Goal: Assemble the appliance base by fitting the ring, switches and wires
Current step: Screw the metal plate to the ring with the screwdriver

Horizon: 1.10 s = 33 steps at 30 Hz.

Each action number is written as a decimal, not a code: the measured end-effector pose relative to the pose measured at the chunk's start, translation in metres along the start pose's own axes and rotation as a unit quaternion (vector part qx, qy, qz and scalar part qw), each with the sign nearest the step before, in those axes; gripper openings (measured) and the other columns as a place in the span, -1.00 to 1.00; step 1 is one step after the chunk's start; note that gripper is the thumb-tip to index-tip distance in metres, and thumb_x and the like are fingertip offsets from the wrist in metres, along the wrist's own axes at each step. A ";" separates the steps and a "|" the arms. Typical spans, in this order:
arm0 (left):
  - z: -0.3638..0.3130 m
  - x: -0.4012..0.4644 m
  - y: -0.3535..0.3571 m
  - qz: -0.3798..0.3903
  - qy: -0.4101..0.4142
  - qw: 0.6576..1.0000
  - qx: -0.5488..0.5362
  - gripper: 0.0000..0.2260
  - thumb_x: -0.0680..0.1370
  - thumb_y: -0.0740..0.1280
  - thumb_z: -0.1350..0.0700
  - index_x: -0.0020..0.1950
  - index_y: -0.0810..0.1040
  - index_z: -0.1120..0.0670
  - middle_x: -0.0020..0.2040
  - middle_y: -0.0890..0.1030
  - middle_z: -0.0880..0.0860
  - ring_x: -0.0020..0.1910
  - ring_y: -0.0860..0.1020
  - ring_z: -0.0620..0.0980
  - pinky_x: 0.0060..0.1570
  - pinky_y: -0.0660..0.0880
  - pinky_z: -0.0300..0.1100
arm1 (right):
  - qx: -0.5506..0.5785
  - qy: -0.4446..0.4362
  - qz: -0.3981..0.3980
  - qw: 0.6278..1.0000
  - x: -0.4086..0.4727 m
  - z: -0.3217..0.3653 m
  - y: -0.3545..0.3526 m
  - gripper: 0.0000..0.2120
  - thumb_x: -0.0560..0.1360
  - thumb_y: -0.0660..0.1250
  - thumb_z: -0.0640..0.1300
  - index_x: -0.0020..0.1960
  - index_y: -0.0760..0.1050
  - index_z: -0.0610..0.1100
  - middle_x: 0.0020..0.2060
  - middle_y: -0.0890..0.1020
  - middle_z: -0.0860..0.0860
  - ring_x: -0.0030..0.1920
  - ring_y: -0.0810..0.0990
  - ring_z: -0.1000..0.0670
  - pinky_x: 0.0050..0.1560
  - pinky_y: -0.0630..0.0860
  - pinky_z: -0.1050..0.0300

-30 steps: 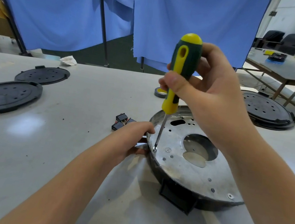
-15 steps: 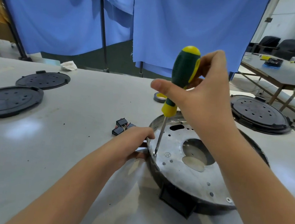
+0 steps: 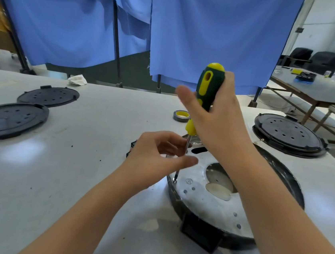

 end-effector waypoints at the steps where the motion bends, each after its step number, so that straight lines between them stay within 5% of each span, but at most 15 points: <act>1: 0.000 -0.001 0.000 -0.011 -0.001 1.000 -0.008 -0.82 0.29 0.60 0.17 -0.20 0.68 -0.02 -0.26 0.70 -0.05 -0.21 0.68 -0.08 -0.14 0.58 -0.33 | 0.018 0.011 0.011 1.000 -0.001 0.000 0.001 -0.59 0.51 0.24 0.24 0.06 0.26 -0.08 -0.25 0.52 -0.03 -0.26 0.55 -0.04 -0.24 0.58 -0.11; 5: 0.002 0.000 -0.006 -0.031 -0.024 0.999 -0.026 -0.87 0.31 0.58 0.24 -0.26 0.69 0.05 -0.31 0.70 0.01 -0.27 0.69 -0.05 -0.15 0.61 -0.27 | 0.191 0.068 0.140 0.969 0.002 0.003 0.007 -0.83 0.55 0.10 -0.01 0.12 0.35 0.04 0.07 0.57 -0.16 0.00 0.62 -0.05 0.06 0.58 -0.14; 10: 0.001 0.001 -0.003 0.006 -0.019 1.000 -0.014 -0.83 0.44 0.47 0.29 -0.14 0.65 0.02 -0.25 0.72 -0.01 -0.22 0.70 -0.06 -0.13 0.61 -0.28 | 0.156 0.033 0.226 0.961 0.003 0.000 -0.004 -0.55 0.58 0.18 -0.36 0.42 0.32 -0.05 0.17 0.60 -0.08 0.09 0.64 -0.03 0.23 0.52 -0.01; 13: 0.000 -0.001 0.001 0.032 -0.007 0.999 -0.001 -0.79 0.51 0.38 0.32 -0.06 0.62 0.00 -0.20 0.72 -0.07 -0.16 0.69 -0.11 -0.06 0.58 -0.33 | 0.136 0.057 0.218 0.965 0.002 -0.010 -0.003 -0.64 0.54 0.30 -0.31 0.31 0.45 -0.09 0.04 0.67 -0.04 0.03 0.67 0.01 0.21 0.53 0.01; 17: -0.003 -0.005 0.004 0.047 0.015 0.999 0.012 -0.76 0.56 0.31 0.32 0.04 0.60 -0.02 -0.15 0.72 -0.11 -0.12 0.68 -0.16 -0.04 0.55 -0.38 | 0.092 0.045 0.165 0.981 0.004 -0.014 -0.003 -0.75 0.35 0.54 -0.11 -0.02 0.57 -0.10 -0.23 0.69 -0.01 -0.21 0.69 0.03 -0.10 0.61 0.21; 24: -0.004 -0.004 -0.005 -0.053 0.018 0.998 -0.006 -0.85 0.31 0.58 0.21 -0.27 0.67 0.00 -0.32 0.69 -0.04 -0.30 0.68 -0.07 -0.17 0.61 -0.27 | 0.011 0.039 0.087 0.995 0.000 -0.018 0.000 -0.48 0.18 0.58 0.16 -0.10 0.39 -0.07 -0.27 0.57 0.05 -0.27 0.63 0.02 -0.25 0.58 0.12; 30: -0.004 -0.003 0.003 0.008 0.018 1.000 -0.010 -0.84 0.50 0.39 0.31 -0.08 0.63 0.04 -0.22 0.72 -0.02 -0.20 0.69 -0.10 -0.10 0.57 -0.36 | 0.234 0.104 0.209 0.944 0.001 -0.014 0.005 -0.79 0.54 0.31 -0.14 0.16 0.41 -0.04 0.03 0.68 -0.02 0.02 0.68 0.02 0.13 0.58 -0.06; 33: -0.005 -0.004 0.004 0.028 0.026 0.999 0.006 -0.81 0.56 0.30 0.34 -0.01 0.58 0.05 -0.16 0.71 -0.06 -0.17 0.69 -0.14 -0.07 0.54 -0.40 | 0.278 0.113 0.244 0.922 0.001 -0.015 0.002 -0.67 0.57 0.16 -0.40 0.25 0.42 -0.10 0.11 0.65 -0.07 0.10 0.65 -0.02 0.18 0.56 0.00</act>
Point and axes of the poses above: each hand's wrist, its own x-axis towards the middle knuckle, its own y-axis out of the palm, z = x × y, the point moved 5 cm from there along x, towards the middle knuckle
